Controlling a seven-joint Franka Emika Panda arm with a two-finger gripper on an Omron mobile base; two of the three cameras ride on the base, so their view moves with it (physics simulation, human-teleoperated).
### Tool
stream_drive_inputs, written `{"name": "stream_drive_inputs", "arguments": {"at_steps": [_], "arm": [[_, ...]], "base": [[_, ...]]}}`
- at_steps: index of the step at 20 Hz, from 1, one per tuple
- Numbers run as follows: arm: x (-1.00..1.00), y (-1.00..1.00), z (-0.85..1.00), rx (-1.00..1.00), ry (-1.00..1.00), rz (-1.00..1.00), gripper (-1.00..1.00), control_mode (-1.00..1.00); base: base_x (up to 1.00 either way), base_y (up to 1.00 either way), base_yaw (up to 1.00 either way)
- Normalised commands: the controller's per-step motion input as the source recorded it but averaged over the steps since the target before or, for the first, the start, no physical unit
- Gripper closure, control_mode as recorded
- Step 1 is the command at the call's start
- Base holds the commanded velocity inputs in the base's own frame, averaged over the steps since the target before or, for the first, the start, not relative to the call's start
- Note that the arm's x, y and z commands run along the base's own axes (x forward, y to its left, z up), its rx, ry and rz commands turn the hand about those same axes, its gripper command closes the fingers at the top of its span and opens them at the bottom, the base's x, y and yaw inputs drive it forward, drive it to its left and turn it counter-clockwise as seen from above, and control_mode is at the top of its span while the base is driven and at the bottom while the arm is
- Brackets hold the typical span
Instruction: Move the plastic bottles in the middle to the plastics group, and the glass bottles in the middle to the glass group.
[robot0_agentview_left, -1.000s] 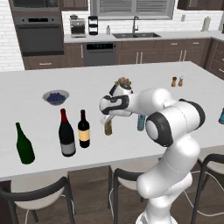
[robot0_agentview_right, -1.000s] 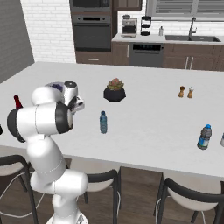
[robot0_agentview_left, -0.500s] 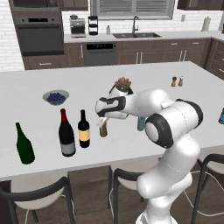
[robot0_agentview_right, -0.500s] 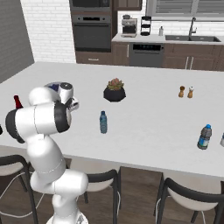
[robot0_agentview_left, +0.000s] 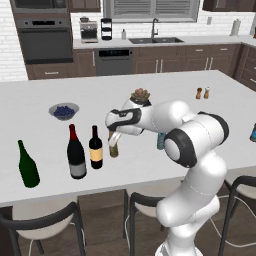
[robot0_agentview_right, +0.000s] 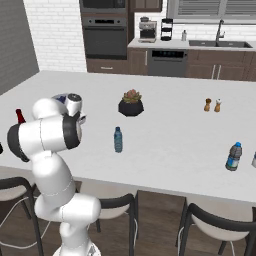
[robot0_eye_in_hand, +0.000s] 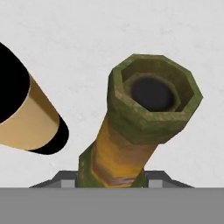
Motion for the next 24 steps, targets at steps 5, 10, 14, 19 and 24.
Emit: {"name": "stream_drive_inputs", "arguments": {"at_steps": [5,10,14,19,24], "arm": [[-0.01,0.0,-0.01,0.09,0.0,0.11,1.0,-1.0],[-0.01,0.04,0.0,0.06,0.0,0.11,1.0,-1.0],[0.0,0.16,0.0,0.0,0.0,0.08,1.0,-1.0],[0.0,0.26,0.0,0.0,0.0,0.05,1.0,-1.0],[0.0,0.01,-0.01,0.0,-0.01,0.0,1.0,-1.0]], "base": [[0.0,0.0,0.0],[0.0,0.0,0.0],[0.0,0.0,0.0],[0.0,0.0,0.0],[0.0,0.0,0.0]]}}
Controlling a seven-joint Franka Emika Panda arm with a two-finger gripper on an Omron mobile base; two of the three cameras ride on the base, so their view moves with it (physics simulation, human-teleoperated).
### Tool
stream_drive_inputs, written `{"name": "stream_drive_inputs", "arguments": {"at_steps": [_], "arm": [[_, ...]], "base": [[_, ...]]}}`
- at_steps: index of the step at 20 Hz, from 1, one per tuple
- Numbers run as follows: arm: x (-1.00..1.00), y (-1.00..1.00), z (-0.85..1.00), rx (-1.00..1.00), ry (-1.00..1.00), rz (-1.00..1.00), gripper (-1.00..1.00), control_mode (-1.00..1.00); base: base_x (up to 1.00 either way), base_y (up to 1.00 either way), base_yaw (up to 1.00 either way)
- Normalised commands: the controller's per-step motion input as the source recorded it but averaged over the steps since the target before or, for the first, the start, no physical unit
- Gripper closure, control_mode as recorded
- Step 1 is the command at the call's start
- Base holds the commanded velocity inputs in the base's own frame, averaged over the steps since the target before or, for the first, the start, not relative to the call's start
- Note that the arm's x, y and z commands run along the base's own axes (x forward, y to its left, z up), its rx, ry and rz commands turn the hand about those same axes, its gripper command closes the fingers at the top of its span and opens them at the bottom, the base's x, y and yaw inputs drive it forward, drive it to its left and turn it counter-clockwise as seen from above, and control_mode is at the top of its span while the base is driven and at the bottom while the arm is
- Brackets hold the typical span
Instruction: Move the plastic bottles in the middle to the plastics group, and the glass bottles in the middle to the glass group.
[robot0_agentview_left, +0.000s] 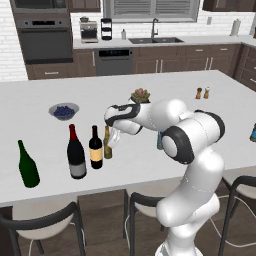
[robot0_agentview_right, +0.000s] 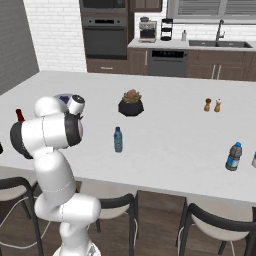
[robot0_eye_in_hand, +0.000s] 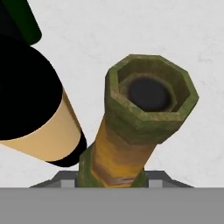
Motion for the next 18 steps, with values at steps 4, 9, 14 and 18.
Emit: {"name": "stream_drive_inputs", "arguments": {"at_steps": [4,9,14,18], "arm": [[0.0,-0.02,0.0,0.0,-0.01,0.0,1.0,-1.0],[0.0,0.0,-0.23,0.0,0.0,0.0,1.0,-1.0],[-0.03,0.0,-0.31,0.0,0.0,0.0,1.0,-1.0],[-0.02,0.0,-0.27,0.0,0.0,0.0,1.0,-1.0]], "base": [[0.0,0.0,0.0],[0.0,0.0,0.0],[0.0,0.0,0.0],[0.0,0.0,0.0]]}}
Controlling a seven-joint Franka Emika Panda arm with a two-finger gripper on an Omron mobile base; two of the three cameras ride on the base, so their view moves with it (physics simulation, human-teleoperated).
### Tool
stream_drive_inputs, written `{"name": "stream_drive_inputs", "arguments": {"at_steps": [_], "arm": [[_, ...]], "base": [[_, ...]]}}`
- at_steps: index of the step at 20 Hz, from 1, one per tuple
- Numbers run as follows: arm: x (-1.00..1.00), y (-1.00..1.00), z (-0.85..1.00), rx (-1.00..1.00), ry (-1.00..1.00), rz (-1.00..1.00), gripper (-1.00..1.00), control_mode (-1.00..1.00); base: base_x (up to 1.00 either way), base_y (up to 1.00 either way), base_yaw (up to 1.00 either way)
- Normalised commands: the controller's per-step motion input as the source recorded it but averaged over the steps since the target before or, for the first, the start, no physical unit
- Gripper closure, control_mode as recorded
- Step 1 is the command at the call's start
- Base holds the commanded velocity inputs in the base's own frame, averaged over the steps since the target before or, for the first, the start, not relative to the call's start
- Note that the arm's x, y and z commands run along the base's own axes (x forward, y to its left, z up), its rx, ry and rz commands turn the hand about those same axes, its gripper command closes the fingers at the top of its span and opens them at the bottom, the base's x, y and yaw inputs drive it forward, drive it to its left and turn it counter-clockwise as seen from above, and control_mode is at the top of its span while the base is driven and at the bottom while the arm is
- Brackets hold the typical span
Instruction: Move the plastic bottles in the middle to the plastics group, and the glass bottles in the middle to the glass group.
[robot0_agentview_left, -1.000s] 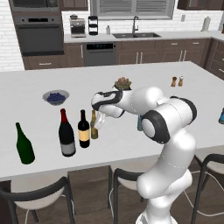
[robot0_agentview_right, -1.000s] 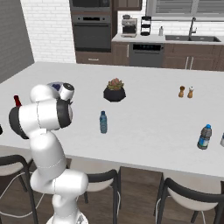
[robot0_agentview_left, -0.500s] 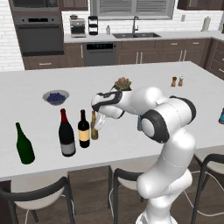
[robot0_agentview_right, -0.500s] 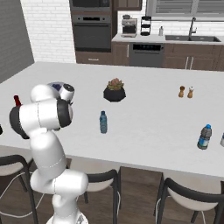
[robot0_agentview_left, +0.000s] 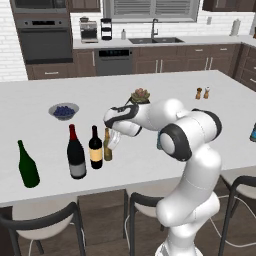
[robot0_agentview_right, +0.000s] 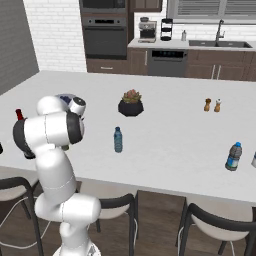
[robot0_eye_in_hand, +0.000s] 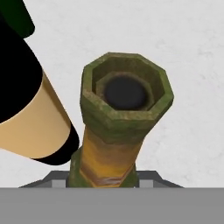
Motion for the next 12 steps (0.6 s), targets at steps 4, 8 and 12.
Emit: {"name": "stream_drive_inputs", "arguments": {"at_steps": [4,8,12], "arm": [[-0.01,0.0,-0.24,-0.01,-0.01,0.0,1.0,-1.0],[-0.11,0.06,0.0,-0.02,-0.14,0.0,1.0,-1.0],[-0.04,0.1,0.0,0.0,-0.1,0.0,1.0,-1.0]], "base": [[0.0,0.0,0.0],[0.0,0.0,0.0],[0.0,0.0,0.0]]}}
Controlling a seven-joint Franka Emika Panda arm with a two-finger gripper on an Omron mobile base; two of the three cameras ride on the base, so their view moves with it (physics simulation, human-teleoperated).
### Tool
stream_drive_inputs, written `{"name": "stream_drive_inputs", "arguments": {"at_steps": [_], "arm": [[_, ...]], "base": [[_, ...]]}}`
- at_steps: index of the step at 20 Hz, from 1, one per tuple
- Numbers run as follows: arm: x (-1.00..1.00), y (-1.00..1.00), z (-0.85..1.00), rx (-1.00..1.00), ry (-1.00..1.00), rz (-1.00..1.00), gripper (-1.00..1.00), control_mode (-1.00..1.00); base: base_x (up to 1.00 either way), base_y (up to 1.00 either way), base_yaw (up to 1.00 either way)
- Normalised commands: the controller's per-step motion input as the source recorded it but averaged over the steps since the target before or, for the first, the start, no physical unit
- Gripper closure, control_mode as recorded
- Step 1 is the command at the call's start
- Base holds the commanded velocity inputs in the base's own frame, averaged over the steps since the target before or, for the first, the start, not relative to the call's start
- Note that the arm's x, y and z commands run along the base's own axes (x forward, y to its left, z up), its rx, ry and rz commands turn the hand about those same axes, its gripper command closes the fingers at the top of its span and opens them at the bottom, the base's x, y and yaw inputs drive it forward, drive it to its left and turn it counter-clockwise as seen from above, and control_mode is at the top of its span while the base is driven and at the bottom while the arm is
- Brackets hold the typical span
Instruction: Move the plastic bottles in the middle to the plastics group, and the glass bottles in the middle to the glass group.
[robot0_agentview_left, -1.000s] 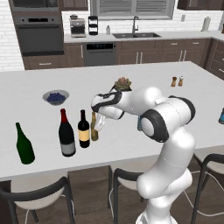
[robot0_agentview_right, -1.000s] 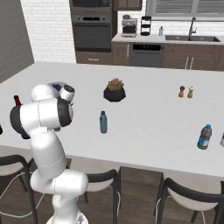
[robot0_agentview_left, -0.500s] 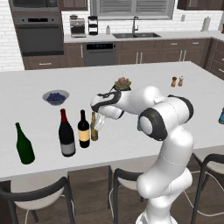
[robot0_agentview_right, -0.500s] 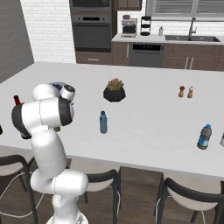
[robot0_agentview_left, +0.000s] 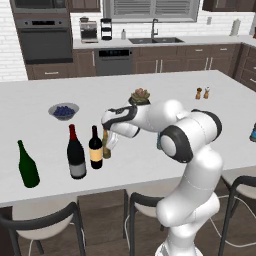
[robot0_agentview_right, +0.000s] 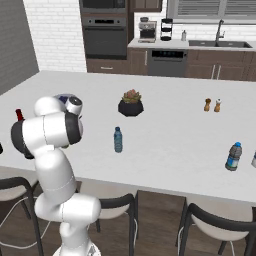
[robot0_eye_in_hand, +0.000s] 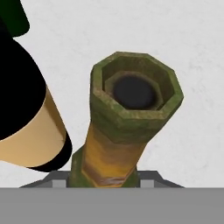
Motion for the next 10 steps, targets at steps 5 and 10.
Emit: {"name": "stream_drive_inputs", "arguments": {"at_steps": [5,10], "arm": [[0.0,0.0,0.0,0.0,-0.01,0.0,1.0,-1.0],[0.0,0.0,0.0,0.0,0.0,0.0,1.0,-1.0]], "base": [[0.0,0.0,0.0],[0.0,0.0,0.0]]}}
